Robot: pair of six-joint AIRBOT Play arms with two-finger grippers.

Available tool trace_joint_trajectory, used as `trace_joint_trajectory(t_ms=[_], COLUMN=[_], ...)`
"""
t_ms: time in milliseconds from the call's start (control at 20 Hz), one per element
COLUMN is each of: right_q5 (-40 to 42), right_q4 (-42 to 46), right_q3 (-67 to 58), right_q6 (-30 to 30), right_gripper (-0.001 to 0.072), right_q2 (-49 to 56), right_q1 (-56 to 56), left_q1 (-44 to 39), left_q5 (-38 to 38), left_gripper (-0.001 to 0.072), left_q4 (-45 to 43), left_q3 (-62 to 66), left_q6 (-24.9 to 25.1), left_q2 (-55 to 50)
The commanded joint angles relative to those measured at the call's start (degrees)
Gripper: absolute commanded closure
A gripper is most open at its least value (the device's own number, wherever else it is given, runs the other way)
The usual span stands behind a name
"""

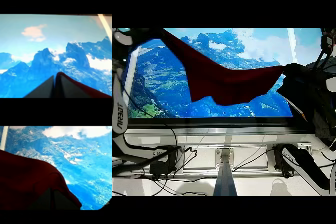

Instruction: Fold the clothes and pants, and hang the long-sleeved shirts on hangers.

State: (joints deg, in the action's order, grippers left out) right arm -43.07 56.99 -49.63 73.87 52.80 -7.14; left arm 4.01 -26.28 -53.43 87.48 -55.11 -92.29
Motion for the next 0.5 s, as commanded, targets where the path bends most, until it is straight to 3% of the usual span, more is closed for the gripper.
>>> trace_joint_trajectory(t_ms=[0,350,450], right_q5=[3.6,2.9,3.0], right_q4=[-0.2,-0.2,-0.2], right_q3=[0.8,0.8,0.8], right_q6=[0.0,0.0,0.0], right_gripper=[0.0702,0.0702,0.0702], right_q2=[2.9,2.9,2.9], right_q1=[0.0,0.0,0.0], left_q1=[-1.1,8.5,9.3], left_q5=[-0.9,-42.9,-45.2], left_gripper=[0.0022,0.0043,0.0043], left_q4=[-0.1,-0.1,0.2], left_q3=[-0.1,-2.0,-6.7], left_q6=[-1.0,-12.4,-15.6], left_q2=[-2.1,-3.1,-3.5])
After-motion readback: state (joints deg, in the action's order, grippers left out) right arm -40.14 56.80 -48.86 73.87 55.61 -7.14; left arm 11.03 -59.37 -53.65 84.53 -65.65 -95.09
